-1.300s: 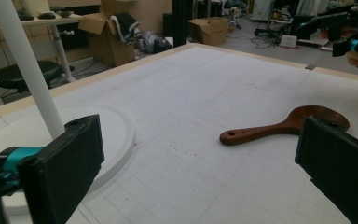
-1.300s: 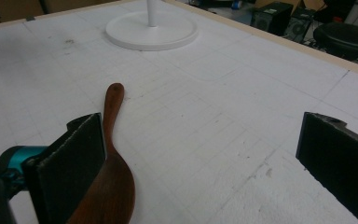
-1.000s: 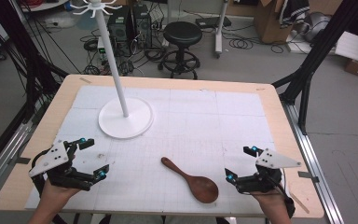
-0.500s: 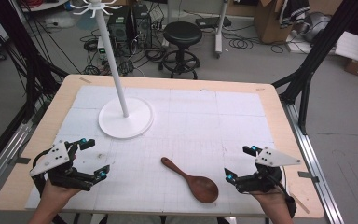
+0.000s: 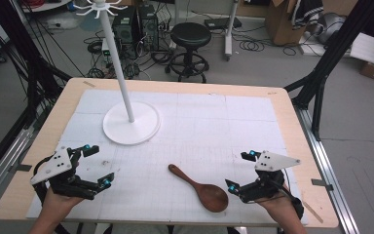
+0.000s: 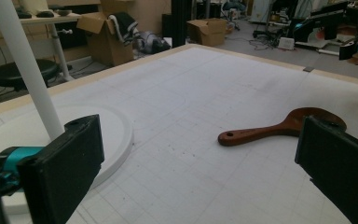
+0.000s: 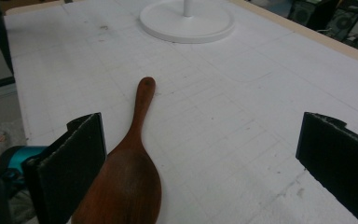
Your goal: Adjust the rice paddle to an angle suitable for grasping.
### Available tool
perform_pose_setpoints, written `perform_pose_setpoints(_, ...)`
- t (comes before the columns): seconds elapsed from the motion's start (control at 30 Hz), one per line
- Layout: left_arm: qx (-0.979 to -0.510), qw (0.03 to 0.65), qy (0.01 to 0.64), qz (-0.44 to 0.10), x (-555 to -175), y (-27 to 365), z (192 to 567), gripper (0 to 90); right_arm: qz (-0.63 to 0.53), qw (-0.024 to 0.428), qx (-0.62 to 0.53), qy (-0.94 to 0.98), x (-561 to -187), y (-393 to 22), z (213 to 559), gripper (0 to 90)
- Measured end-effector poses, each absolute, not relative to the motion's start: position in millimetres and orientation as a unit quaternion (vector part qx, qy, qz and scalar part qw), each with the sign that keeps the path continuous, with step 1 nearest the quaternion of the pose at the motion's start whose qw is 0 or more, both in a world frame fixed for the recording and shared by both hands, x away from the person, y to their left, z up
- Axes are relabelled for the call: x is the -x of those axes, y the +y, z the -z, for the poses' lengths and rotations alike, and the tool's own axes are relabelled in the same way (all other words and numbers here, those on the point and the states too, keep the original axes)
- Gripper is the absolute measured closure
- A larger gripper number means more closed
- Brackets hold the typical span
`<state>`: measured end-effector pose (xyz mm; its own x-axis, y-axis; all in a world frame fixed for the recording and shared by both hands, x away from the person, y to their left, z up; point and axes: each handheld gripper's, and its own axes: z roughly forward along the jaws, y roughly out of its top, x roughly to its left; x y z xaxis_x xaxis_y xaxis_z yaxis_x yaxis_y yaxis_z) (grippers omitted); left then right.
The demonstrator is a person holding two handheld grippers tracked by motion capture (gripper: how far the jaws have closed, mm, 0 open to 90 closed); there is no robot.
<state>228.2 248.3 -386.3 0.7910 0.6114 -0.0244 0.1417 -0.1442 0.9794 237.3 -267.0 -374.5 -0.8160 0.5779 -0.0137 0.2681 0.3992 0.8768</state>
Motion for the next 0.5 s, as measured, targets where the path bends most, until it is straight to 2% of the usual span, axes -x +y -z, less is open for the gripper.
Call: perform_pose_setpoints(0.5,-0.731,0.601,0.258,-0.194,-228,248,386,1.7,-0.442,0.130,-0.247,0.853,-250,-238,376,0.7)
